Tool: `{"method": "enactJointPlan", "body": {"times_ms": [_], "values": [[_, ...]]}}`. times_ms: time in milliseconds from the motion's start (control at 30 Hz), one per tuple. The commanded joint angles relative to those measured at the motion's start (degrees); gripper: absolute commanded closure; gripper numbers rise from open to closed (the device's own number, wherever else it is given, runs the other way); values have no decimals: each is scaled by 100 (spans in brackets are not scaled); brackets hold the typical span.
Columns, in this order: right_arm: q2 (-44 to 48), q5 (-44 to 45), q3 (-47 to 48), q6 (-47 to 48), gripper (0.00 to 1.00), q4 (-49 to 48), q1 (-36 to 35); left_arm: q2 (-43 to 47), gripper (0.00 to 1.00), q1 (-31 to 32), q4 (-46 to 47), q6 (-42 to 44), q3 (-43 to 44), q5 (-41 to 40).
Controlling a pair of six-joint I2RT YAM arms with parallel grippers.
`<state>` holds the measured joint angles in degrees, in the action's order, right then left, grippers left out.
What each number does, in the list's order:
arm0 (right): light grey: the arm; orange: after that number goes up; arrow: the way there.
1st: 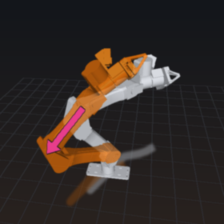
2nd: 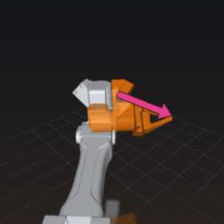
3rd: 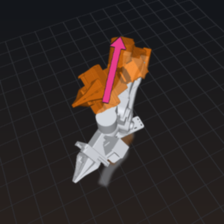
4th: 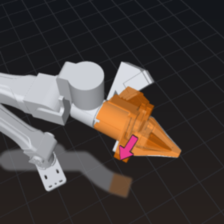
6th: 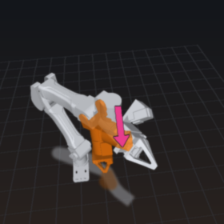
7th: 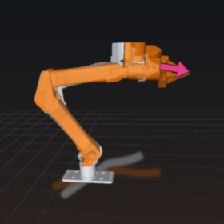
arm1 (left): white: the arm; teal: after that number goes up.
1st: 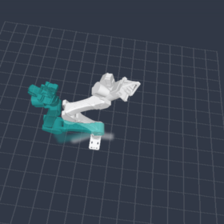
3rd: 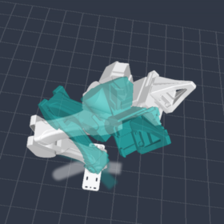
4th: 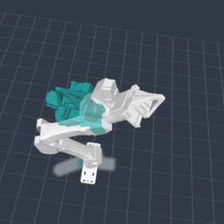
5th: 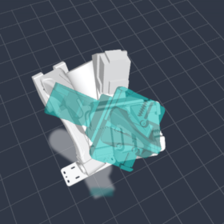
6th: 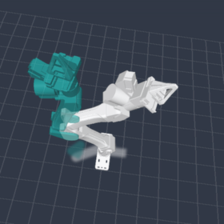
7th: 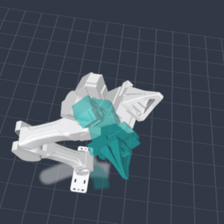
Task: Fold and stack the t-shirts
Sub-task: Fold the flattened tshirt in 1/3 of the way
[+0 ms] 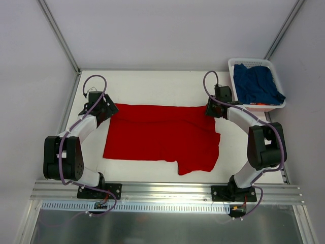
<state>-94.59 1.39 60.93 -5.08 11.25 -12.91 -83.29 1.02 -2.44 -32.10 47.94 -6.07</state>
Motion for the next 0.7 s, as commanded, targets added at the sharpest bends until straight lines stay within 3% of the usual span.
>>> {"method": "enactJointPlan", "body": {"times_ms": [0,300,667], "values": [[2,-77,166,69,67,-237,43,32,26,-40,6,107,84,70],[81,-77,-405,-89,67,-491,200,155,26,-40,6,125,22,88],[-34,-719,-828,-239,71,-764,210,120,26,-40,15,107,31,123]]}}
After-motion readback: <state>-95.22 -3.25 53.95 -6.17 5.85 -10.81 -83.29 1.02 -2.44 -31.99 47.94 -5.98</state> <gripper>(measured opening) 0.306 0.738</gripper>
